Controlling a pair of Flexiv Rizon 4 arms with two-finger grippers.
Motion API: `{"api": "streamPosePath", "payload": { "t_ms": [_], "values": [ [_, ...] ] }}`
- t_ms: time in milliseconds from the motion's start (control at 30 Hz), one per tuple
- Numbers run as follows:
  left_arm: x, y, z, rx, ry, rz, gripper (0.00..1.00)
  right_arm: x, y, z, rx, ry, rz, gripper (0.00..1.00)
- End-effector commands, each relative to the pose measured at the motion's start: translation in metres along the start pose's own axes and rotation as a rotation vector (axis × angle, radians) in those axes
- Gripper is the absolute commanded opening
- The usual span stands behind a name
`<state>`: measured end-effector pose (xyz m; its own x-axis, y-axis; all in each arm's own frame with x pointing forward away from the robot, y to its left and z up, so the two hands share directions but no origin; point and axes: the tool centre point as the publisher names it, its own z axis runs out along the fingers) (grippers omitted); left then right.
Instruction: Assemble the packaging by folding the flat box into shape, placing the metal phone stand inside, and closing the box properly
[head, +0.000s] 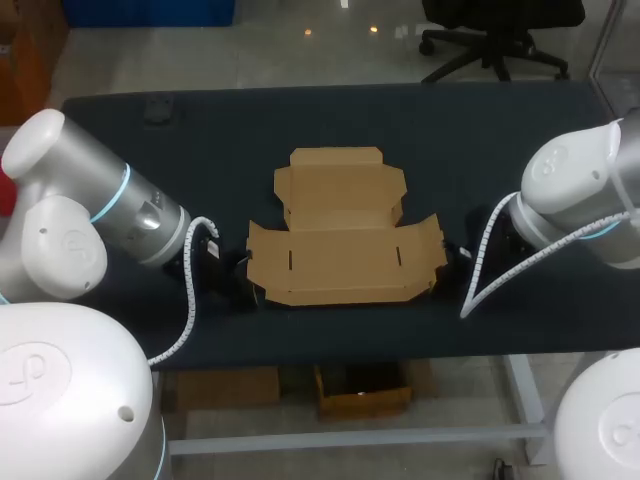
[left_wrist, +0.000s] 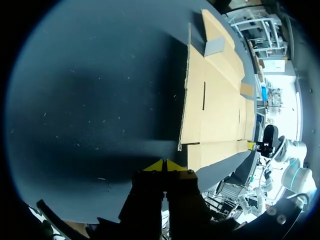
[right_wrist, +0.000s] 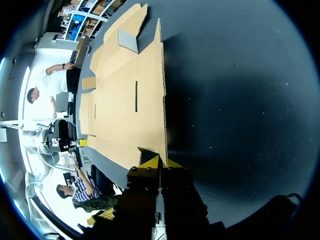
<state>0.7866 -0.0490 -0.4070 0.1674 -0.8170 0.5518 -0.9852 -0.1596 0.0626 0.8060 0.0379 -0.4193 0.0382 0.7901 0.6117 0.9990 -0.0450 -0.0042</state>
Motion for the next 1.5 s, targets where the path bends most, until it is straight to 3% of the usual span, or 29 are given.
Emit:
{"api": "streamPosePath", "payload": {
  "t_ms": [33,1500],
  "values": [
    [0.001,-0.003,0.007,-0.011,0.001,0.002,0.00,0.000,0.003,0.003,0.009,0.006,0.000,0.00],
    [0.016,-0.008,0.009,-0.017,0.028,0.018,0.00,0.012,0.004,0.015,0.035,0.010,-0.012,0.00]
  ]
}}
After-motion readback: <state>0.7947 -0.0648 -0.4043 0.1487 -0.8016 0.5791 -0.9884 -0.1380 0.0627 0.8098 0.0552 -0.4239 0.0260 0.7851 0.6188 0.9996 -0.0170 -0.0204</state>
